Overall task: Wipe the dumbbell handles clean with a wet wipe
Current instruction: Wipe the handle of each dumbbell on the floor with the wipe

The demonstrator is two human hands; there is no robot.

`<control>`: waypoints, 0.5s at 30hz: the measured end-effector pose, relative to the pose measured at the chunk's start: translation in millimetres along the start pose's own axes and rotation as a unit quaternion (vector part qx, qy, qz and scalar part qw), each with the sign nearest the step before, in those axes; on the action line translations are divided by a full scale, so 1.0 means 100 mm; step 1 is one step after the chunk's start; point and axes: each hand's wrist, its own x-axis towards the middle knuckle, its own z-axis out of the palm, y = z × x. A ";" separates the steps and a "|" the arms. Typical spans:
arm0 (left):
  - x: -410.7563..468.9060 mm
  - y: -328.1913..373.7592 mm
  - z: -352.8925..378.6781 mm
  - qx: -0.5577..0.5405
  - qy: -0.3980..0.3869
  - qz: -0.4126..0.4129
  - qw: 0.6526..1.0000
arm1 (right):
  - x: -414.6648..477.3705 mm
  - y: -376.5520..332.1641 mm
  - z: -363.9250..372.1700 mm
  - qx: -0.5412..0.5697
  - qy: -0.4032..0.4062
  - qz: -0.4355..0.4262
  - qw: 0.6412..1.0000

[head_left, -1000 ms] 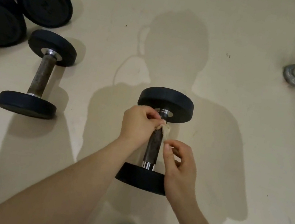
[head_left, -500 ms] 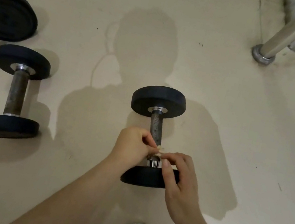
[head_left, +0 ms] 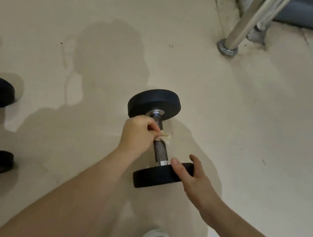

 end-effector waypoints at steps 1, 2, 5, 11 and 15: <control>0.03 0.01 0.02 -0.023 0.028 -0.004 0.999 | 0.02 0.00 -0.02 0.004 0.005 0.004 1.000; 0.01 0.03 0.05 -0.034 0.022 -0.012 0.999 | 0.05 -0.01 -0.03 0.017 0.017 0.003 1.000; -0.16 0.00 0.15 -0.039 -0.100 -0.029 0.994 | 0.10 0.05 -0.05 0.019 0.049 -0.012 0.999; 0.00 0.16 0.26 -0.073 0.012 -0.040 0.996 | 0.21 0.14 -0.24 0.030 0.069 -0.060 0.995; -0.20 0.19 0.45 -0.095 -0.108 -0.059 0.988 | 0.17 0.11 -0.39 -0.137 0.108 -0.105 0.979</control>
